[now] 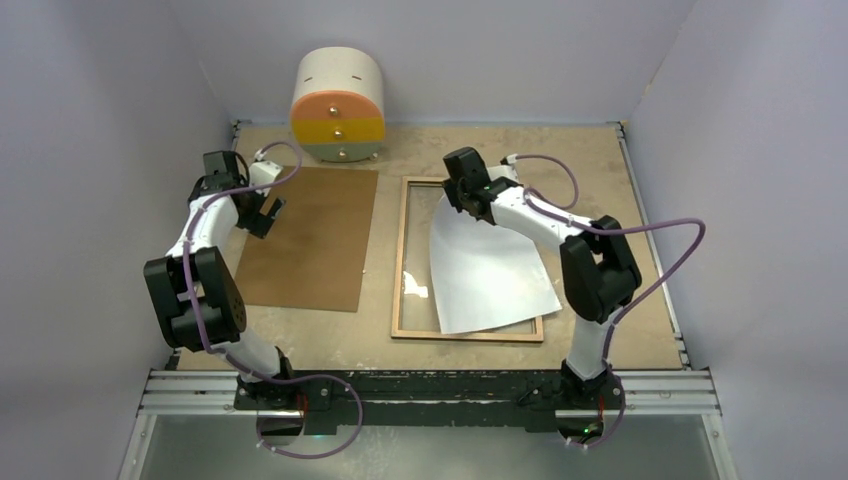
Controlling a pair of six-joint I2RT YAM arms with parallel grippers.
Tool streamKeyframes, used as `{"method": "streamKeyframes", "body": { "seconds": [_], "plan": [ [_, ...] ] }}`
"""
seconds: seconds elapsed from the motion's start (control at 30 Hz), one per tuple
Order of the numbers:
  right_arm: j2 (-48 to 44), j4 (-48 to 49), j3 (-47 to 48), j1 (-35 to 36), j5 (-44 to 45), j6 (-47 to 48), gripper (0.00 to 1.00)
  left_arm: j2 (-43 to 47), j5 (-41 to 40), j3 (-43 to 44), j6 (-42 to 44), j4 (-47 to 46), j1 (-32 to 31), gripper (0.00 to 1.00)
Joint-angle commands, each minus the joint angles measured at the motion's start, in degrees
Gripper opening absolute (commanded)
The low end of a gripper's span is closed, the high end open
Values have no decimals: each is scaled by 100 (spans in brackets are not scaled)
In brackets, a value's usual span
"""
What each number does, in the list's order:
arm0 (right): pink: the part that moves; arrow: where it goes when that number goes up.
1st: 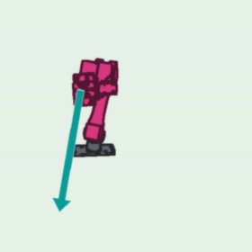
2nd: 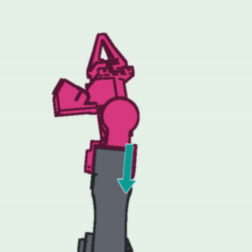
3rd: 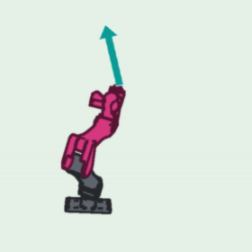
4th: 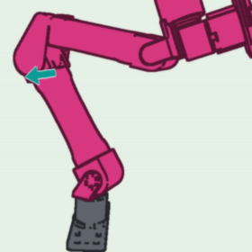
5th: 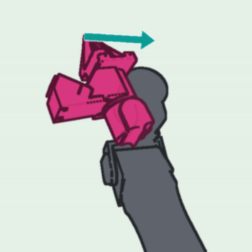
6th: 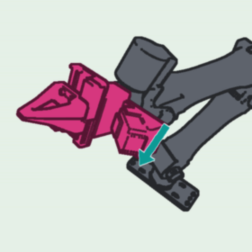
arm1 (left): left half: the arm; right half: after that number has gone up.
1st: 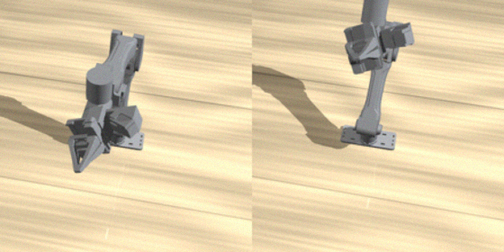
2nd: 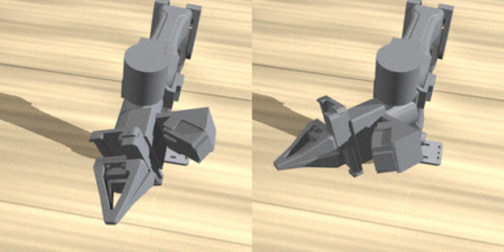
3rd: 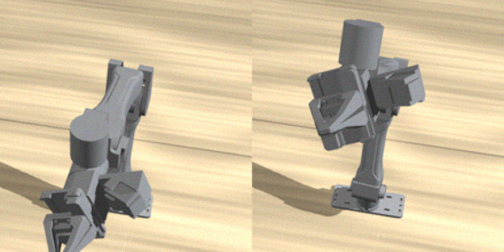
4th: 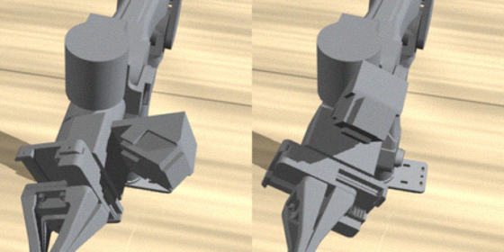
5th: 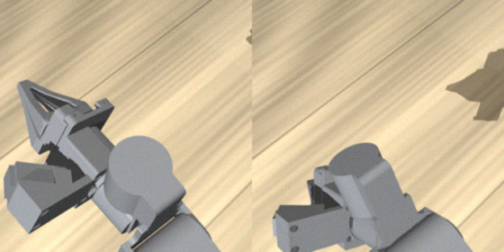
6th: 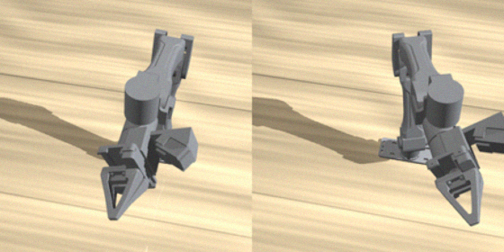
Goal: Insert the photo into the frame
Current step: Turn over the photo from the photo frame.
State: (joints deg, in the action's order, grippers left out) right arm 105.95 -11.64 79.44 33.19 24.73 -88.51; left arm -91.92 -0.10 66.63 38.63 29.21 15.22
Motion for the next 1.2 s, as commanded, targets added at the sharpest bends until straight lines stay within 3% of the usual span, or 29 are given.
{"method": "streamKeyframes", "body": {
  "seconds": [0.0, 0.2, 0.4, 0.7, 0.93, 1.17],
  "plan": [
    [128, 46, 471, 81, 561, -747, 0, -41, -117, -62, 48, -161, -40, 100],
    [370, -101, 927, 176, 835, -932, 0, -51, -143, -109, 83, -211, -41, 100],
    [322, -279, 914, 224, 1143, -505, 0, -4, -140, -184, 134, -253, -45, 100],
    [76, -253, 503, 188, 792, 1269, 0, 24, -165, -280, 201, -302, -45, 100],
    [-312, -276, 143, 146, 1070, 1730, 0, 101, -123, -284, 197, -249, -46, 100],
    [308, -40, 958, -110, -68, 3300, 0, 221, -162, -302, 258, -223, -41, 100]
  ]
}}
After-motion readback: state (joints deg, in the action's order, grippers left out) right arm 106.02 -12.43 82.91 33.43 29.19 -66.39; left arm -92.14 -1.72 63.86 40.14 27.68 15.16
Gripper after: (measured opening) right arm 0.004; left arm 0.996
